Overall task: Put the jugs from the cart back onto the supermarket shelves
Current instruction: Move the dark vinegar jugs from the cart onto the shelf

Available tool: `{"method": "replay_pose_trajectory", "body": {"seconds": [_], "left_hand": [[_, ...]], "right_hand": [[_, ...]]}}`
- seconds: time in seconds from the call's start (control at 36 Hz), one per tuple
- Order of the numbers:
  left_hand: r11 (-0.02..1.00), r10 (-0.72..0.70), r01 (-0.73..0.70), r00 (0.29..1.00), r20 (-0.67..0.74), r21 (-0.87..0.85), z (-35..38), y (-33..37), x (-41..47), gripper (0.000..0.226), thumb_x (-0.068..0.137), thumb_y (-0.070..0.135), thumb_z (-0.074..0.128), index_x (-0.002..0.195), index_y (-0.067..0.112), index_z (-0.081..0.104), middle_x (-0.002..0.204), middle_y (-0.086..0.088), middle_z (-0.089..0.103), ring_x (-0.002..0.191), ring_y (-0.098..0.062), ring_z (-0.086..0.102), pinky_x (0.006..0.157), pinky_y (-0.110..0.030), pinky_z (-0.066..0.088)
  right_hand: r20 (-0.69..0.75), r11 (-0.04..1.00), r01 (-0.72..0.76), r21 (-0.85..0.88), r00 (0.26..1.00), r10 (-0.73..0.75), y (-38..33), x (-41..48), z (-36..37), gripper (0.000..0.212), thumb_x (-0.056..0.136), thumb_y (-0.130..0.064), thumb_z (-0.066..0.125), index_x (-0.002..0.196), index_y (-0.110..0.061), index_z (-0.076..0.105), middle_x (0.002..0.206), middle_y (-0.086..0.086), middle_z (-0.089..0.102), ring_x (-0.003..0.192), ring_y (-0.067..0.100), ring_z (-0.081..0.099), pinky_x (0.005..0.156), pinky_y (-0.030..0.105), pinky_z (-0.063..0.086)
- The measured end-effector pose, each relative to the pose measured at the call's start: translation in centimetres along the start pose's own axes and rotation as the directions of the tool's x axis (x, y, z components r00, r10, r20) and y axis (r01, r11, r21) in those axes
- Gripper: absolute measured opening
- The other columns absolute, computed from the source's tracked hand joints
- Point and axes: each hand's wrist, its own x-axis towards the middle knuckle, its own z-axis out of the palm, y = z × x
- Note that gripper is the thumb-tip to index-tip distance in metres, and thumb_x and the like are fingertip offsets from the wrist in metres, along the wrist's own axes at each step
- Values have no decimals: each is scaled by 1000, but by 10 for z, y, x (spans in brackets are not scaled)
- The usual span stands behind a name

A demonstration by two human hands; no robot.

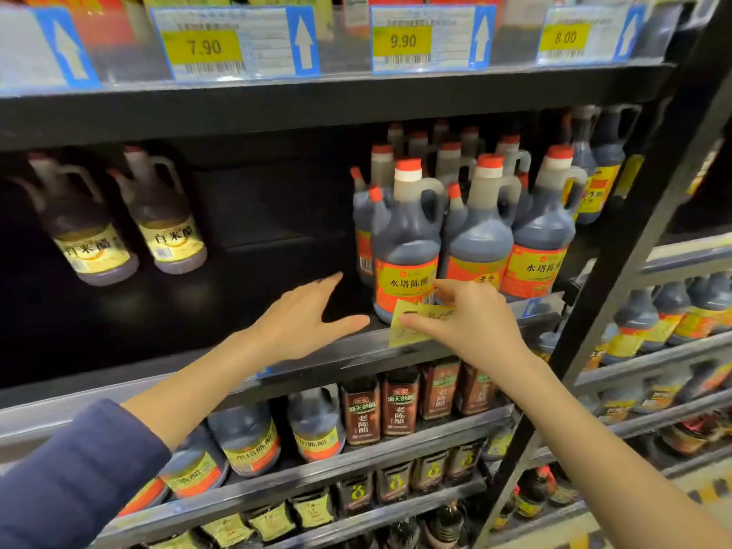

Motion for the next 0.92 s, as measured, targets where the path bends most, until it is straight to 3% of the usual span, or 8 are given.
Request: {"method": "replay_pose_trajectory", "body": {"seconds": [0.08,0.22,0.47,0.61,0.72,0.81,0.92], "left_hand": [[999,11,-12,1000,8,33,0,-3,-19,98,77,72,42,153,19,12,159,1,18,145,-17,22,116,-34,25],[996,63,-63,998,9,67,-1,-10,-57,88,87,61,45,153,17,8,161,0,8,147,-15,11,117,-28,13],[986,69,-75,997,47,148,-3,-19,-136,80,91,57,43,153,18,10,161,-1,9,147,-16,13,118,-30,14],[970,68,-75,997,38,233,-2,-19,-182,79,91,56,46,151,14,17,157,-4,25,142,-20,27,112,-31,22],[963,33,-39,999,27,267,1,-22,-221,81,88,62,47,147,10,30,150,-7,38,136,-24,37,108,-34,29],[961,4,-6,1000,10,275,3,-22,-249,87,77,71,34,135,7,45,133,-8,54,121,-26,50,98,-37,40],[946,-42,33,999,20,321,10,-33,-284,76,90,54,52,149,12,27,150,-5,38,137,-21,35,108,-32,32]], "right_hand": [[-1,998,26,-55,1000,-26,-5,-11,-1,65,76,-54,69,121,-8,61,115,10,67,111,30,58,87,41,47],[-28,995,69,-72,997,-71,-18,-40,0,57,78,-42,72,120,-5,56,120,11,61,113,30,52,88,41,43],[82,983,126,-134,990,-116,-49,-105,3,71,82,-44,68,139,-11,41,133,8,53,125,26,46,98,35,40],[259,947,235,-221,950,-175,-65,-134,5,79,88,-43,61,148,-8,24,154,9,29,144,22,23,117,34,20],[341,913,335,-232,907,-246,-77,-157,10,77,87,-44,61,146,-6,27,147,11,38,139,27,31,114,37,26],[381,893,397,-210,875,-300,-86,-173,14,71,87,-42,62,141,-6,34,141,11,45,133,26,38,109,37,31],[466,861,488,-145,801,-375,-97,-187,19,67,86,-37,63,139,-5,38,141,12,45,131,26,39,107,35,34]]}}
